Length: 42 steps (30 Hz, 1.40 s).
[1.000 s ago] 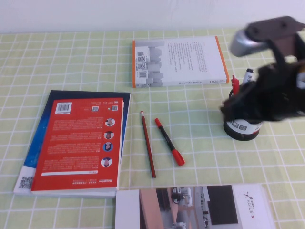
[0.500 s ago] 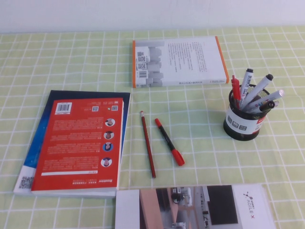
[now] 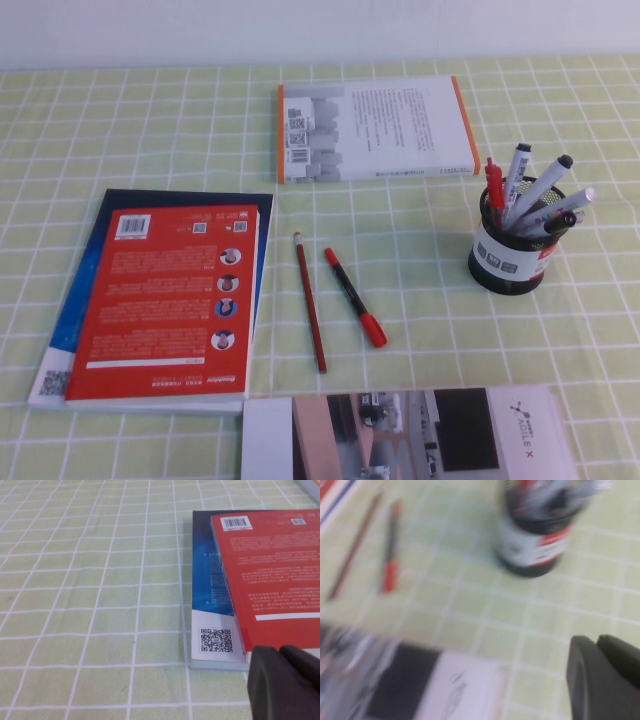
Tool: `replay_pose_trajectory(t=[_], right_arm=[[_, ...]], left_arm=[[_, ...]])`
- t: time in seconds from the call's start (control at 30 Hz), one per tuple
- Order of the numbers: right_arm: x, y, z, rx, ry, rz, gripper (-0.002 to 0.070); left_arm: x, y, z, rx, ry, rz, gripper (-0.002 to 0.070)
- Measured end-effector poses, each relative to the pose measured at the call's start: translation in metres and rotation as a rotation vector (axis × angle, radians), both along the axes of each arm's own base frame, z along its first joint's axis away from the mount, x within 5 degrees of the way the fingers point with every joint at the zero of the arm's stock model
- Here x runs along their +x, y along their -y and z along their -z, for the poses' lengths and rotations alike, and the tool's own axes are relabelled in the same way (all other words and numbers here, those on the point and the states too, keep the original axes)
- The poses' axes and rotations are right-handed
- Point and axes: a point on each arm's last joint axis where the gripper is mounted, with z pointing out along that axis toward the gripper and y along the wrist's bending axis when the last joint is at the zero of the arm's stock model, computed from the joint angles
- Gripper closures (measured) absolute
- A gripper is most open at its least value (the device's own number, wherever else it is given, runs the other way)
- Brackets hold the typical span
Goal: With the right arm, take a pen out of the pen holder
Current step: 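Take a marker out of the pen holder and lay it on the table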
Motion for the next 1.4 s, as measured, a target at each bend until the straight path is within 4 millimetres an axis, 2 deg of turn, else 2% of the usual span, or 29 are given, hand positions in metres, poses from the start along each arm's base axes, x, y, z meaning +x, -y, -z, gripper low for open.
replay_pose_trajectory(t=[0.13, 0.23, 0.33, 0.4, 0.73, 1.03, 1.4], right_arm=[[-0.009, 0.024, 0.043, 0.052, 0.160, 0.166, 0.0688], [-0.025, 0.036, 0.079, 0.073, 0.280, 0.263, 0.0688], [-0.039, 0.041, 0.104, 0.085, 0.358, 0.300, 0.0688], [-0.045, 0.041, 0.111, 0.094, 0.404, 0.305, 0.0688], [-0.065, 0.042, 0.115, 0.105, 0.460, 0.307, 0.0688], [-0.068, 0.043, 0.129, 0.068, 0.317, 0.313, 0.0689], [-0.068, 0.043, 0.129, 0.064, 0.309, 0.314, 0.0688]], left_arm=[[0.000, 0.000, 0.000, 0.000, 0.000, 0.000, 0.0680], [0.000, 0.000, 0.000, 0.000, 0.000, 0.000, 0.0680], [0.000, 0.000, 0.000, 0.000, 0.000, 0.000, 0.0680], [0.000, 0.000, 0.000, 0.000, 0.000, 0.000, 0.0680], [0.000, 0.000, 0.000, 0.000, 0.000, 0.000, 0.0680], [0.000, 0.000, 0.000, 0.000, 0.000, 0.000, 0.0680], [0.000, 0.000, 0.000, 0.000, 0.000, 0.000, 0.0680]])
